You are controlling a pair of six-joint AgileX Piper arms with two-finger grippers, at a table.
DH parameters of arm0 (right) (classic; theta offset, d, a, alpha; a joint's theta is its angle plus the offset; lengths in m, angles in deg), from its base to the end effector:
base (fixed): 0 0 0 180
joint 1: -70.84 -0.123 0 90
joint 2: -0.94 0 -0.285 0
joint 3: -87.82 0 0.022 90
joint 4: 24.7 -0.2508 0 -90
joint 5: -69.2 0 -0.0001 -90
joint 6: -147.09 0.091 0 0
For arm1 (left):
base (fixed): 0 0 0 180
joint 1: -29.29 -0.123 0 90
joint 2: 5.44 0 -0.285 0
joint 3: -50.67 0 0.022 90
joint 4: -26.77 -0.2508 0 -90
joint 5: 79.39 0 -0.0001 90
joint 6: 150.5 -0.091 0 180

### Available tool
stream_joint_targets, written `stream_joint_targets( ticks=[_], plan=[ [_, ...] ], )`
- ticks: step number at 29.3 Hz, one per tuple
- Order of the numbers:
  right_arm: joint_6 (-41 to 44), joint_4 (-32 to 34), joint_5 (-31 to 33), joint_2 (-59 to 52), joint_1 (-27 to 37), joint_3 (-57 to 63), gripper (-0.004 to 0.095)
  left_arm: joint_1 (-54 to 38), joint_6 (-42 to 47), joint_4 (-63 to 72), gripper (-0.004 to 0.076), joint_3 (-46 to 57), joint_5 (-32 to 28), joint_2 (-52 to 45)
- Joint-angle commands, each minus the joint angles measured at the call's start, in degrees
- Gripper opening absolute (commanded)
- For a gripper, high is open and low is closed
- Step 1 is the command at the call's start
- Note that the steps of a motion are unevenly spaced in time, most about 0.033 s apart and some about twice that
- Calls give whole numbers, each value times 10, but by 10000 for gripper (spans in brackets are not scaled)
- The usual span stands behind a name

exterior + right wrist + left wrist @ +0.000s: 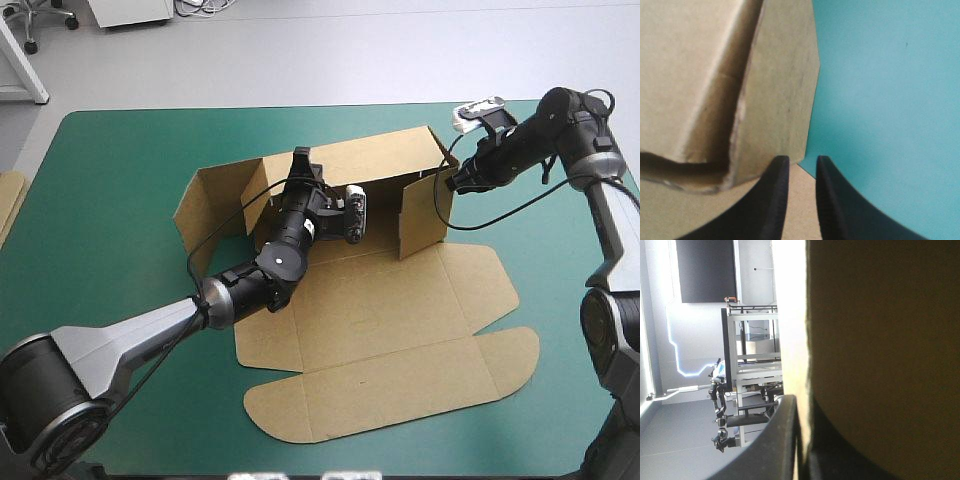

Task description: Fold the box

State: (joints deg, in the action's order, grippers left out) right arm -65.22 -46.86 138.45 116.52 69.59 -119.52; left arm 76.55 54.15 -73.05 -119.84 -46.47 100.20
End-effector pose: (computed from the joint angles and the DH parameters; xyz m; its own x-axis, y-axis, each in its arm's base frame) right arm 0.4068 0.0410 0.3319 -0.7667 -0.3989 -0.5030 -0.5225 0.8430 0.1280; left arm 0.2978 -0.2503 0.2861 0.2199 0.9745 -0.0445 0.2756 -0.0183 0.9611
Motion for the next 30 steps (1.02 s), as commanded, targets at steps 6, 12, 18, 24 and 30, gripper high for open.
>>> stream_joint_targets(
  ticks=[6,12,18,24,30],
  plan=[
    [-71,-72,10,-37,-1,22,500,1,29,-44,-10,-14,18,-19],
    [-100,-101,-23,-38,-1,22,500,1,29,-44,-10,-14,20,-19],
    [-105,-112,-20,-47,-14,22,504,1,29,-44,-10,-14,18,-19],
    [-103,-80,-104,-88,-48,70,504,1,29,-44,-10,-14,20,-19],
    [-128,-76,-312,-167,-82,219,504,1,31,-44,-10,-14,18,-19]
  ],
)
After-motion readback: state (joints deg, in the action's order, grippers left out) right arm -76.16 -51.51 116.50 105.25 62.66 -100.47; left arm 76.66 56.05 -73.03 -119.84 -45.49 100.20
